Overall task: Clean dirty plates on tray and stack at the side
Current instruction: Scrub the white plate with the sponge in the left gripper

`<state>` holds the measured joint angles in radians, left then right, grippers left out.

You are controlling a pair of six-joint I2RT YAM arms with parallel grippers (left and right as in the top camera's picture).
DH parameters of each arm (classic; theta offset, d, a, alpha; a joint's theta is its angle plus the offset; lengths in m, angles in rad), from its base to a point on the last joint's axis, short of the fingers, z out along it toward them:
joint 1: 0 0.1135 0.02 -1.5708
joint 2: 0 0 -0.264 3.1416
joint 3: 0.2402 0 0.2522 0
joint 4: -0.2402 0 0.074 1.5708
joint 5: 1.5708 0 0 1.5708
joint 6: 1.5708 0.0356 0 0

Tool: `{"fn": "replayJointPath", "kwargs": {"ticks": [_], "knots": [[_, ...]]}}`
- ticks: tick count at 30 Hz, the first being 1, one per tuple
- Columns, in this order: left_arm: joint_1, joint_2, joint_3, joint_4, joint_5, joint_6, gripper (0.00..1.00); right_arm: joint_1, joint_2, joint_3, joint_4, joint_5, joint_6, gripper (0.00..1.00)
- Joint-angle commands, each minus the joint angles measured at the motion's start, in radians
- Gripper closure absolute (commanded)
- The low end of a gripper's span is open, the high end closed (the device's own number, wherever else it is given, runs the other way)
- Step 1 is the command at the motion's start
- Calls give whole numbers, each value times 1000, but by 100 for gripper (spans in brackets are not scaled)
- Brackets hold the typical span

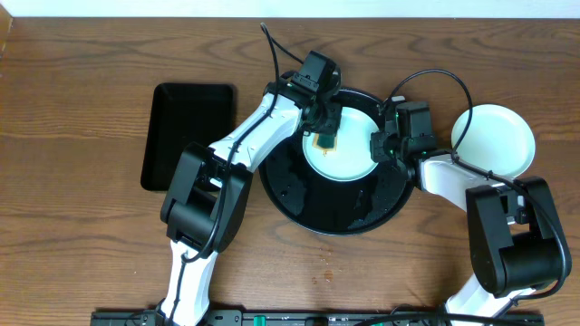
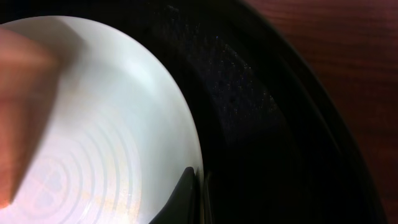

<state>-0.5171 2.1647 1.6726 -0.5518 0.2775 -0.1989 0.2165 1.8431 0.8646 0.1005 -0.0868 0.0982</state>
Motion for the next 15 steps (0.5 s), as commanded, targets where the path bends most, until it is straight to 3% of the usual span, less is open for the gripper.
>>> {"fn": "replayJointPath", "kwargs": {"ticks": [1,8,15], "knots": [[5,6,0,-25,-51,-2,49,-6,20,1,-14,6,-2,99],[-20,6,-19,-13,-51,-2,31,-6,20,1,-12,5,-1,99],[-45,6,-59,68,-113,-1,34,-6,20,1,-14,0,-2,99]]}}
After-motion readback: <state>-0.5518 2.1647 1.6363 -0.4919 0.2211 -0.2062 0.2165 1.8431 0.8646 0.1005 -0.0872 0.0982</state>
